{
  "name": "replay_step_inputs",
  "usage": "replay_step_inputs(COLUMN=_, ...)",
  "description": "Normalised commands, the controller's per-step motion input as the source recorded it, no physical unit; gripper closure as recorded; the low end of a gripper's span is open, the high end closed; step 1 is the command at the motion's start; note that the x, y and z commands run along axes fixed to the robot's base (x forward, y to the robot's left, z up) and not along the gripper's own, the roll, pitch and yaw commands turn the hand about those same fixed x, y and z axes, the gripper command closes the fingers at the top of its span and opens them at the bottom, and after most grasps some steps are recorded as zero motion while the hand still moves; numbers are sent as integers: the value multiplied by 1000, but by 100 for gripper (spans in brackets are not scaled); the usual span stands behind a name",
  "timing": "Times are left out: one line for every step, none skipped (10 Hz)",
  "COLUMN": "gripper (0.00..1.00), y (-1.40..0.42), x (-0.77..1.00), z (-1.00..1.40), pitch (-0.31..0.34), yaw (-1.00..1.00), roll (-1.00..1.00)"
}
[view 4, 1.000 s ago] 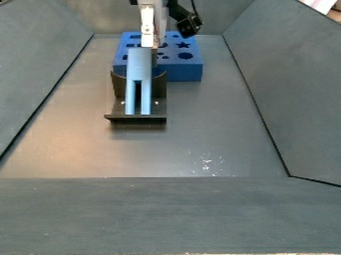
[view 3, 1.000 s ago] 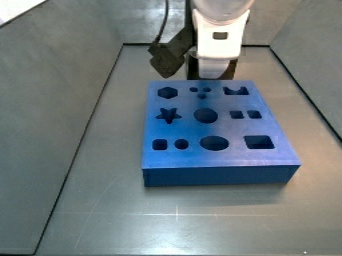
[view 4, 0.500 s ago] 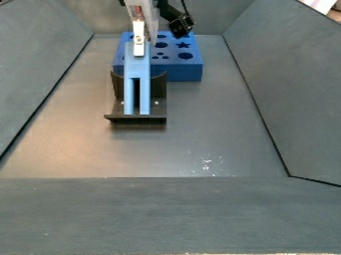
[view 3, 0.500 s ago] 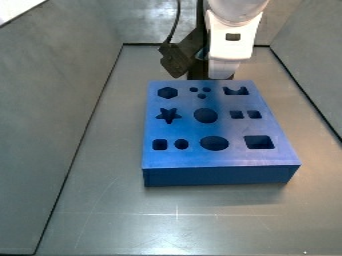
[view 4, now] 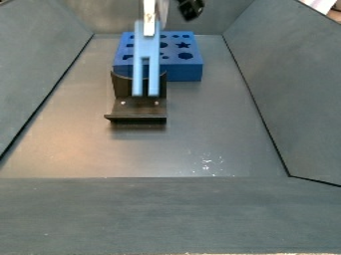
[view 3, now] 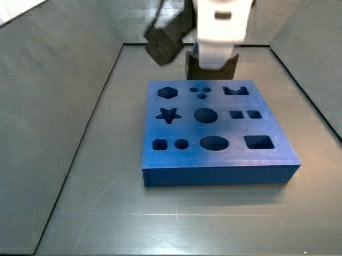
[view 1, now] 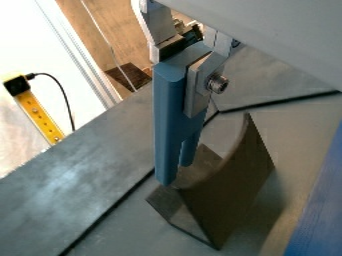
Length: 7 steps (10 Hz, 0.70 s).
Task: Pick up the square-circle object. Move up. Rotate the square-circle object. Place the square-circle object on the fixture. Regrasp the square-circle object. Move to above the board. Insert the square-circle object.
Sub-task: Move to above the board.
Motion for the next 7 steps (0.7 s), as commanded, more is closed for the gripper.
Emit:
replay_step_inputs(gripper=100, y=-174, x=-278, z=1000, pitch=58, yaw=-93, roll=-162)
replay_step_inputs(gripper=100, y=-156, x=-265, z=1000, pitch=70, yaw=-74, roll=-141)
replay_step_inputs(gripper=100, y=-144, x=-252, z=1000, pitch=83, yaw=-53, roll=-127)
replay_step_inputs(gripper=100, y=-126, x=-233, z=1000, pitch=97, yaw=-30, roll=-107)
replay_step_inputs(gripper=100, y=-120, x=-224, z=1000, pitch=105, yaw=-20, roll=-100)
replay_step_inputs(gripper=100, y=-98, x=-194, z=1000, pitch=111, yaw=8, roll=-72)
replay_step_inputs(gripper=100, y=-90, x=-184, z=1000, pitch=115, yaw=15, roll=-67)
